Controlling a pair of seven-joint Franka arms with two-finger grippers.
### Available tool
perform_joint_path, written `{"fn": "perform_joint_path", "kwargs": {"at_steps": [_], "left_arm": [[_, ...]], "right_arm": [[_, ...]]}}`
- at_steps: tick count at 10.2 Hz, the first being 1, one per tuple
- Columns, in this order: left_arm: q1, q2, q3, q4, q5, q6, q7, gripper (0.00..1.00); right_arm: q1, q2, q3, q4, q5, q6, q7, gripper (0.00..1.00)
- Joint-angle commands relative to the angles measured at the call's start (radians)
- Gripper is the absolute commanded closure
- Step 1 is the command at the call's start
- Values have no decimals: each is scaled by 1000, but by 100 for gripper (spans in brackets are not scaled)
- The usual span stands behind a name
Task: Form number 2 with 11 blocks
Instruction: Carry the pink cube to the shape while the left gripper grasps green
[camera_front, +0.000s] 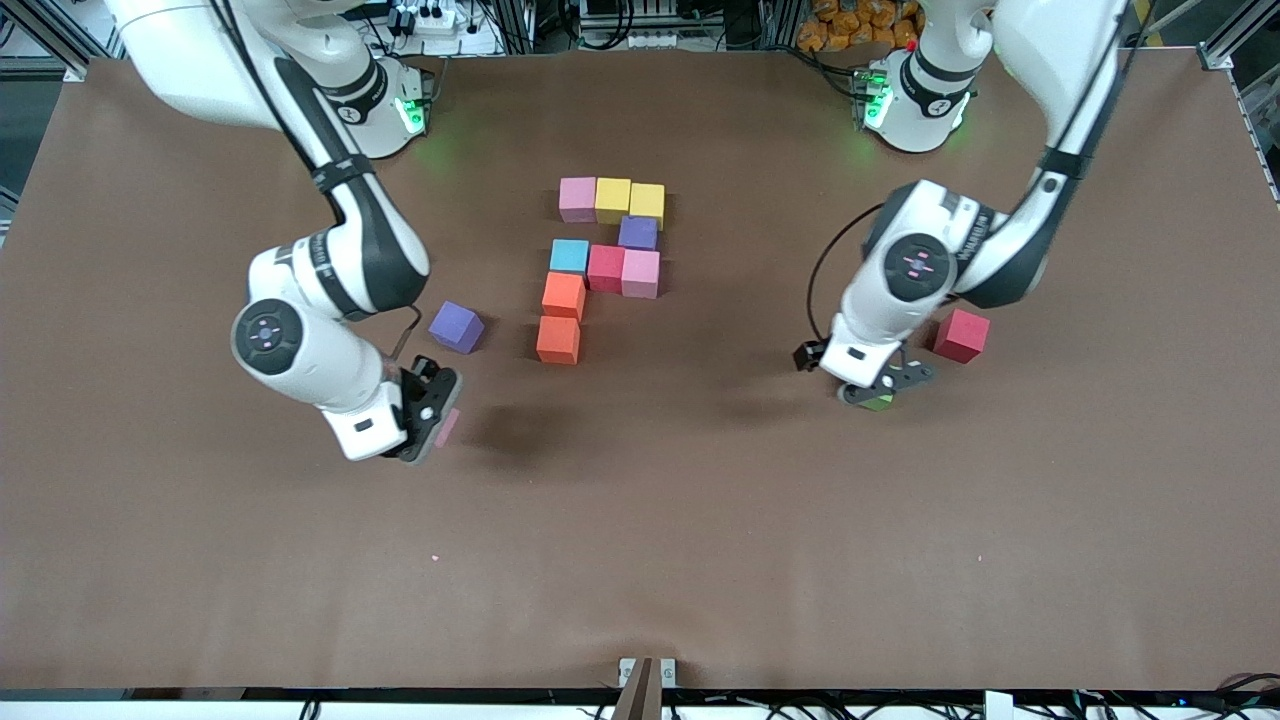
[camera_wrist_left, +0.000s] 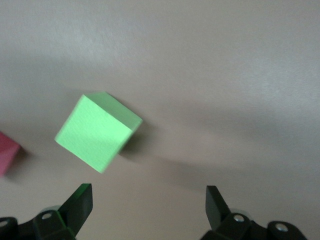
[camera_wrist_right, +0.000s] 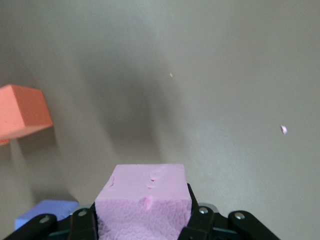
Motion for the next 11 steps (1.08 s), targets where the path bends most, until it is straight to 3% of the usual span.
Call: {"fn": "perform_joint_path", "kwargs": {"at_steps": [1,3,5,11], "left_arm": [[95,-22,-50,-46,-30,14,236,0],[153,-4,-51,-51,-29,14,448,0],[152,18,-50,-54,-24,16,545,0],[153,93,-48,-50,108,74,605,0]], "right_arm": [[113,23,-7,56,5,-3,21,49],[165,51,24,73,3,34,9,48],[284,66,25,103,-8,40,24,48],[345,113,23,70,5,31,55,48]]}}
